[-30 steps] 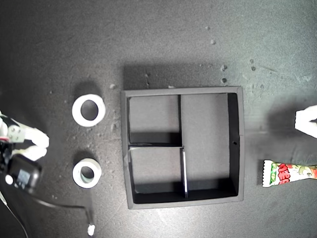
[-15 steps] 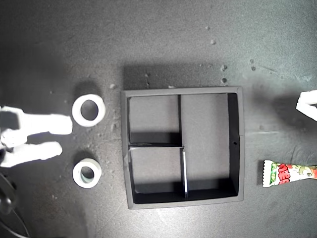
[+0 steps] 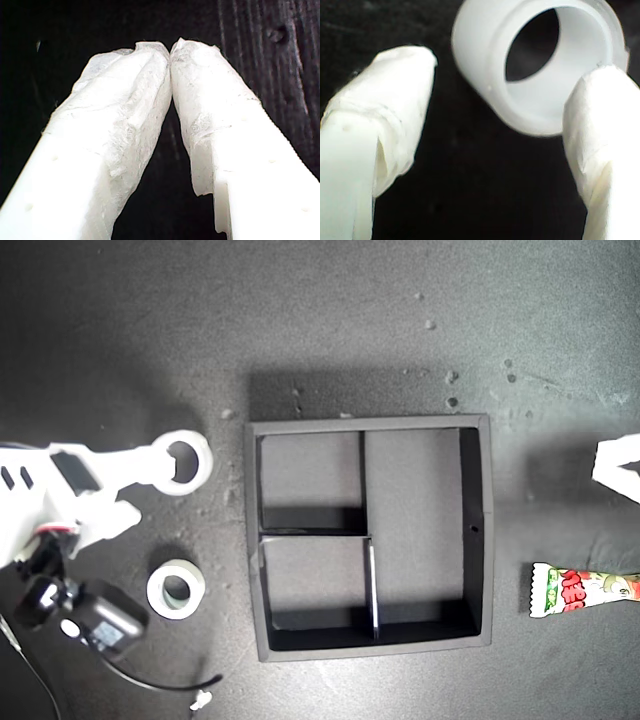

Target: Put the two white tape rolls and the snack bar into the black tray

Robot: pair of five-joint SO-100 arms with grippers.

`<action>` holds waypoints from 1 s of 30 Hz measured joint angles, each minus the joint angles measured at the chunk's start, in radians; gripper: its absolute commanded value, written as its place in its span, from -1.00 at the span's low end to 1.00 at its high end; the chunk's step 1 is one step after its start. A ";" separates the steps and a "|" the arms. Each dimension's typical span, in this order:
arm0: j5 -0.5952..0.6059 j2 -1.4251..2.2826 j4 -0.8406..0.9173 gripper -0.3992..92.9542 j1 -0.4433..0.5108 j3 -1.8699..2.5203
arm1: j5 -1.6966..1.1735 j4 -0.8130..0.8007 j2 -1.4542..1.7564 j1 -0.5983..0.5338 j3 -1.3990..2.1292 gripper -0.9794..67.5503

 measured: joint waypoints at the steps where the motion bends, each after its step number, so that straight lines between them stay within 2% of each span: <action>1: 0.003 -0.029 -0.003 -0.56 -0.003 -0.012 | -0.008 -0.003 0.000 -0.011 0.000 -0.98; 15: 0.003 -0.313 -0.023 -0.58 -0.026 -0.109 | -0.012 -0.003 0.000 -0.032 0.000 -0.98; 18: 0.003 -0.362 -0.029 -0.66 -0.031 -0.123 | 0.014 -0.003 0.000 -0.017 0.000 -0.98; 21: 0.008 -0.422 -0.032 -0.84 -0.046 -0.143 | 0.107 -0.008 0.000 0.015 0.000 -0.98; 24: -0.008 -0.469 -0.032 -0.96 -0.083 -0.169 | 0.347 0.028 0.000 0.060 0.000 -0.98; 27: 0.002 -0.469 0.011 -0.99 -0.106 -0.212 | 0.486 0.034 0.000 0.083 0.000 -0.98; 30: 0.035 -0.466 0.120 -0.99 -0.132 -0.313 | 0.431 0.002 0.000 0.143 0.000 -0.98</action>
